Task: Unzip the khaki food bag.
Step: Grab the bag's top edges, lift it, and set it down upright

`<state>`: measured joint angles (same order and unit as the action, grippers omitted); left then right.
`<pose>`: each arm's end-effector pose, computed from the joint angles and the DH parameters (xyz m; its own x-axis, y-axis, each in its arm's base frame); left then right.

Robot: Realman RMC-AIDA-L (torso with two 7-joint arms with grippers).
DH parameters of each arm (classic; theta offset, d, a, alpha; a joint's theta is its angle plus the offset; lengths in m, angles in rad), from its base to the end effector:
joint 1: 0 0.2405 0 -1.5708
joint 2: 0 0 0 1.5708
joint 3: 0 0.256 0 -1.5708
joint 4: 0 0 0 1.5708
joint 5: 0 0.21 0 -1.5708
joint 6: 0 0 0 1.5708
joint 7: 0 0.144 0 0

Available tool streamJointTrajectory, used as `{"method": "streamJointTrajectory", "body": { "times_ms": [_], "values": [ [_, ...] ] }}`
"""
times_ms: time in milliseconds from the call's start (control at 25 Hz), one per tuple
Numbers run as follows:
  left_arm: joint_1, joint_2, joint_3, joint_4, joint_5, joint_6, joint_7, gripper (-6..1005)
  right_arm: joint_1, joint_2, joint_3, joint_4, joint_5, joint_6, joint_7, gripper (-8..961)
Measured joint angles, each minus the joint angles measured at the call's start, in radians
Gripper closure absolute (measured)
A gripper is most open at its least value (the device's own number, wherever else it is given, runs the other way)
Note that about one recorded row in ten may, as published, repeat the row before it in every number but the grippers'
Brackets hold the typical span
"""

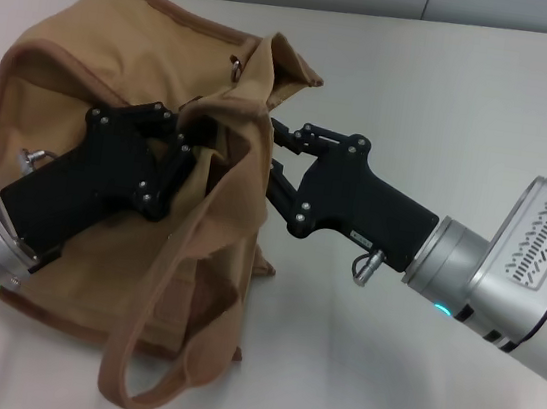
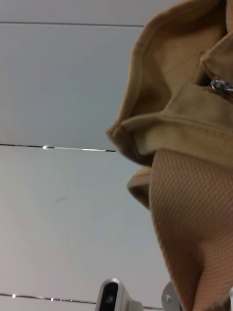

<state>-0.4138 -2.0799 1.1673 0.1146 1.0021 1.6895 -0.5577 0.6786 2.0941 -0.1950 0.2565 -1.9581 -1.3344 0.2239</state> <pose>-0.2632 0.2663 -0.0364 0.5519 -0.1067 0.8271 0.4222 -0.8196 -0.3874 0.2036 0.2994 -0.1163 0.7094 0.1113 -0.6960 -0.2951 -0.8498 -0.4367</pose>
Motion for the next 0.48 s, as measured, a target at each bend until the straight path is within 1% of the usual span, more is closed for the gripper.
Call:
{"method": "streamJointTrajectory", "body": {
  "times_ms": [160, 320, 480],
  "values": [
    [-0.004, 0.0, 0.003, 0.0, 0.002, 0.002, -0.001, 938, 0.0, 0.0, -0.006, 0.016, -0.005, -0.007, -0.021, 682],
    [-0.003, 0.0, 0.004, 0.0, 0.003, 0.012, 0.002, 938, 0.003, 0.0, -0.003, 0.017, -0.045, -0.014, -0.021, 746],
    [-0.003, 0.0, 0.005, 0.0, 0.003, 0.029, 0.004, 937, 0.01, 0.0, -0.002, 0.02, -0.052, -0.015, -0.014, 811]
  ]
}}
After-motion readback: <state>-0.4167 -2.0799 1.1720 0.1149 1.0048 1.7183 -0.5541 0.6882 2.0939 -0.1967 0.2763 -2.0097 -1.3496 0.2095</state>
